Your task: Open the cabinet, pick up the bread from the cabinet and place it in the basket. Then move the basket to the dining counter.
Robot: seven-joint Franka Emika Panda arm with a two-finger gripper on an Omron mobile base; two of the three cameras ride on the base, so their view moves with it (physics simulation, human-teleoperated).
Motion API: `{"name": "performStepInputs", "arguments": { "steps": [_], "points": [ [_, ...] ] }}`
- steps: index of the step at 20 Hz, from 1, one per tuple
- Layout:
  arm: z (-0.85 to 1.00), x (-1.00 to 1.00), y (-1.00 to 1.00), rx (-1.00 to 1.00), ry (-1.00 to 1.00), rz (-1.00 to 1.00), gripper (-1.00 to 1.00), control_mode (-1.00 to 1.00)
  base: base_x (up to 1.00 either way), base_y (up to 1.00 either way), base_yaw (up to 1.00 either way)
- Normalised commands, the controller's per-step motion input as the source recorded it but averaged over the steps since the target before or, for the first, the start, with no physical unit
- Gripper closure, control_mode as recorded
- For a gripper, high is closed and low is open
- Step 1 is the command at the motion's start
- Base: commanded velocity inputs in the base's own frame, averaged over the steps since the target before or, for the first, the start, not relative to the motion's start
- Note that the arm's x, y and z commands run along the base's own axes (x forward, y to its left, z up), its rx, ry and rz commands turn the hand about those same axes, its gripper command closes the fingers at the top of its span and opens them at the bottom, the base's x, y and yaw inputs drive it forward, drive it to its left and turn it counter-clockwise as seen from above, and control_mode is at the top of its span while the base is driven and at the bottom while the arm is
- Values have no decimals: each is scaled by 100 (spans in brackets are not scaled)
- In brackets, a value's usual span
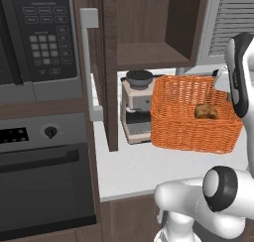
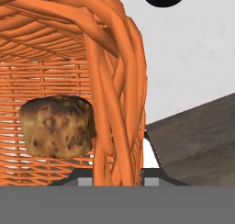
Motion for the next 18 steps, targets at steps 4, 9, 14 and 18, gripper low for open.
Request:
{"name": "performStepInputs", "arguments": {
  "steps": [4,9,14,18],
  "points": [
    [0,0,0,0,0,0,100,100,-65,-33,-23],
    [0,0,0,0,0,0,100,100,-86,-57,-57],
    [0,0,0,0,0,0,100,100,-51,-28,-78],
    [0,0,0,0,0,0,100,100,-13,-7,-95]
  ]
}}
